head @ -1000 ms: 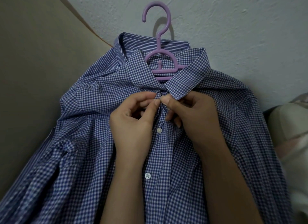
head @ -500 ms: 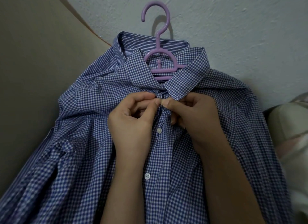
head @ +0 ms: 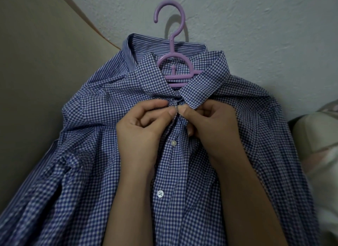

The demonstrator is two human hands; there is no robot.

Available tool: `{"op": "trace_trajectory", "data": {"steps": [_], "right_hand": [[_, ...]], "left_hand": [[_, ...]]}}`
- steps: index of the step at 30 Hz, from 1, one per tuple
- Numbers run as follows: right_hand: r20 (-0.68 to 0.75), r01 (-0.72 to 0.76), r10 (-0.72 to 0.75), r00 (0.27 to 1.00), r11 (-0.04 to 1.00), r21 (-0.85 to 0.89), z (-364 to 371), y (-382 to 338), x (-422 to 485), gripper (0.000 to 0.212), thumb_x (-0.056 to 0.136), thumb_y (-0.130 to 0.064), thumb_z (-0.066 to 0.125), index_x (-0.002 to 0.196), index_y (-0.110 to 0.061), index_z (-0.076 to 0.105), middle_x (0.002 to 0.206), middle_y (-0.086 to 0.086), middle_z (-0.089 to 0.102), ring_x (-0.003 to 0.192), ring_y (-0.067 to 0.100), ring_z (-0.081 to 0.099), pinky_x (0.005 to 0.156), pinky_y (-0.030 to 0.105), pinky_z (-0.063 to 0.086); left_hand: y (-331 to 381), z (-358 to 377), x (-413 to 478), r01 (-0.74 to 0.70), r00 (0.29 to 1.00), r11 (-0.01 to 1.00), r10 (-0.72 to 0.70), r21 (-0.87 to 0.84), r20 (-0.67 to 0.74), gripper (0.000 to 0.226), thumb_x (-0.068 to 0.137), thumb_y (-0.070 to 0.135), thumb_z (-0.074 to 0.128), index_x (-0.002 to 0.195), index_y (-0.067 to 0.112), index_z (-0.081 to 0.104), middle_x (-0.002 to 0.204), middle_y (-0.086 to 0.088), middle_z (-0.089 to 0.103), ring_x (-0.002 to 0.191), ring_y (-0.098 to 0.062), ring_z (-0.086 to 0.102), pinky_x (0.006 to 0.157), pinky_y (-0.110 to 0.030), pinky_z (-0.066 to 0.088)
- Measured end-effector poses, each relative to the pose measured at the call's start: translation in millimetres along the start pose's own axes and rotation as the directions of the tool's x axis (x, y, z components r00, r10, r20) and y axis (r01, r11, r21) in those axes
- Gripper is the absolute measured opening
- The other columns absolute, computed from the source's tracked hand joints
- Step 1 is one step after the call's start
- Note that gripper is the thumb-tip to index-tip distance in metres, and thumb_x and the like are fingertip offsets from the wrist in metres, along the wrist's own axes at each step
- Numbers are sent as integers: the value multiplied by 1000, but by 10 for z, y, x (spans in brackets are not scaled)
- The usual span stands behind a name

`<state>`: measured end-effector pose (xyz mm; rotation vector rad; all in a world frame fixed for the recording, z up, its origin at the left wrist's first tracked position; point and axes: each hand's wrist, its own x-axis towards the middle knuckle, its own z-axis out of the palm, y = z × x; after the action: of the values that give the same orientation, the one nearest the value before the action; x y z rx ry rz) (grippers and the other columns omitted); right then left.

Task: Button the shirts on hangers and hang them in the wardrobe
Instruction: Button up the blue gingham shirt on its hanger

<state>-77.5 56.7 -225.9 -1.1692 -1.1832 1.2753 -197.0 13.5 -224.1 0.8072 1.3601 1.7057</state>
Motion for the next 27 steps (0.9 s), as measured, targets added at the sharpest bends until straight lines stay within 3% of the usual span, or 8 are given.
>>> {"op": "trace_trajectory", "data": {"steps": [3,10,13,21,27], "right_hand": [[-15,4,-4,1000,1000,-7,-1,5,-8,35,87,-13,74,76,15,57,57,15,55,47,19,47,45,26,41],[-21,-10,11,1000,999,35,-5,0,-2,31,85,-14,76,71,7,58,54,11,52,47,18,46,52,30,44],[-3,9,-9,1000,1000,16,-13,-7,-9,35,84,-13,76,72,12,55,54,12,51,46,15,45,48,24,42],[18,22,-22,1000,1000,-18,-17,-11,-16,37,84,-15,76,73,14,55,57,14,52,48,17,47,48,26,43],[1,32,-33,999,997,-74,-10,2,-14,40,85,-17,75,73,13,53,57,13,53,47,16,47,46,24,42]], "left_hand": [[14,-3,2,30,999,1000,-30,0,37,30,75,1,83,102,4,73,87,-10,78,87,-20,77,78,-24,59],[-64,-11,41,5,1000,993,-6,116,8,23,80,-1,80,97,12,75,78,0,73,73,-9,67,76,-23,57],[-62,6,33,-23,1000,991,22,133,9,21,81,-2,78,98,10,73,77,0,69,71,-6,63,74,-20,54],[-81,-22,45,-90,995,967,74,237,72,14,89,13,76,102,17,70,80,10,67,80,-6,65,77,-23,54],[-62,-51,68,-52,993,990,38,131,111,24,88,4,75,106,11,62,81,-4,71,80,-16,66,78,-23,55]]}}
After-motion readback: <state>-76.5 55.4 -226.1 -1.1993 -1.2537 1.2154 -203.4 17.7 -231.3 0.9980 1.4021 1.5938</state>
